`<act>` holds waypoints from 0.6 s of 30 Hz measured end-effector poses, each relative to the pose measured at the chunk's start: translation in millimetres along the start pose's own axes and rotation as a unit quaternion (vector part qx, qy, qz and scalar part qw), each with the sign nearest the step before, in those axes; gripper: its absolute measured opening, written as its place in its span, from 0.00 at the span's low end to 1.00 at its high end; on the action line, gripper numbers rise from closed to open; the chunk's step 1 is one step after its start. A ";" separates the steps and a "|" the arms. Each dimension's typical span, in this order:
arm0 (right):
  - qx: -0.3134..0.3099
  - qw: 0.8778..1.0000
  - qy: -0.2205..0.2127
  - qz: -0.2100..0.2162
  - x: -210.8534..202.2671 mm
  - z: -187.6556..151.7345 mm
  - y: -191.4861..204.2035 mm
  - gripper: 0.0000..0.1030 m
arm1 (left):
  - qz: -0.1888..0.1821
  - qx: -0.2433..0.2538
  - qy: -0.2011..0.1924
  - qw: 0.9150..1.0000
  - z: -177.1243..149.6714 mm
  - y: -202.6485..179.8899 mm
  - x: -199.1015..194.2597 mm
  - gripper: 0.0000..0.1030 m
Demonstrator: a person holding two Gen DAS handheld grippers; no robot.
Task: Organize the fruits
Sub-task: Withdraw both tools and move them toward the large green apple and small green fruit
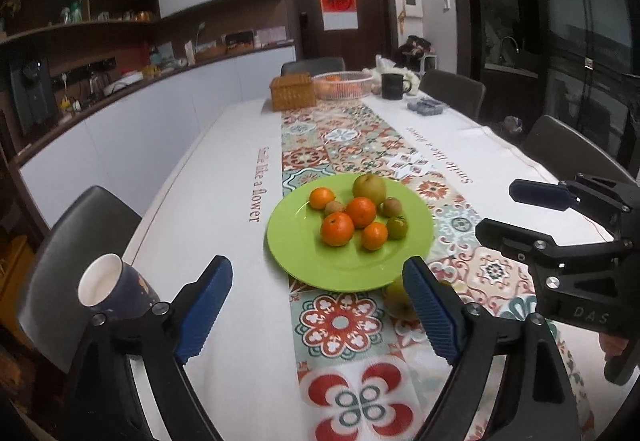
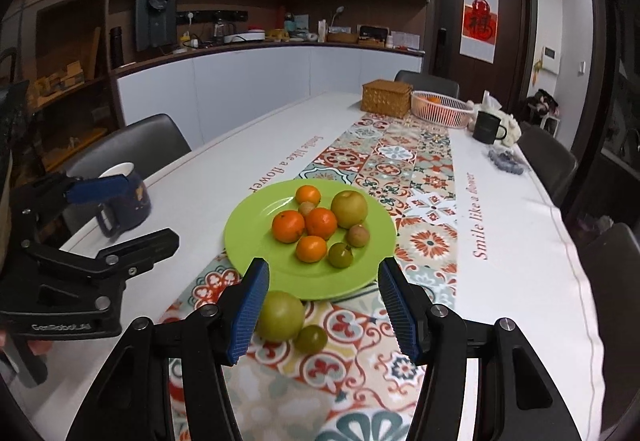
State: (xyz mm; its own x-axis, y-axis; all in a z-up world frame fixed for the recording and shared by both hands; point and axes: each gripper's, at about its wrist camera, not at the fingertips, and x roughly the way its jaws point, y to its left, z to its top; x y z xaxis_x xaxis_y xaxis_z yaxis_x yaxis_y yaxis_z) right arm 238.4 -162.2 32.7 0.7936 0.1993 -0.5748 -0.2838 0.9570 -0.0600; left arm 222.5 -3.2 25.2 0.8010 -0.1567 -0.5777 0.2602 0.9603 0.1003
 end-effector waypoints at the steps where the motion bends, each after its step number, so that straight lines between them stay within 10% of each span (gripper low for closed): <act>1: -0.002 1.000 -0.002 0.000 -5.0 -2.0 0.3 0.56 | 0.000 0.001 -0.003 1.000 -0.5 -2.5 -4.4 0.86; 18: -0.045 0.994 0.075 0.064 23.5 -37.9 -5.2 0.56 | -0.069 0.049 0.015 0.996 -16.7 -37.1 10.2 0.88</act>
State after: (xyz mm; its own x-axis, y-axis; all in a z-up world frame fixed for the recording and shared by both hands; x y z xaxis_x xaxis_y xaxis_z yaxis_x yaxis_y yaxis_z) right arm 238.2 -170.5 -11.4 0.6614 0.2781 -0.6965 -0.4291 0.9020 -0.0474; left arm 212.1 -36.5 2.2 0.7374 -0.2781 -0.6156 0.4202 0.9024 0.0956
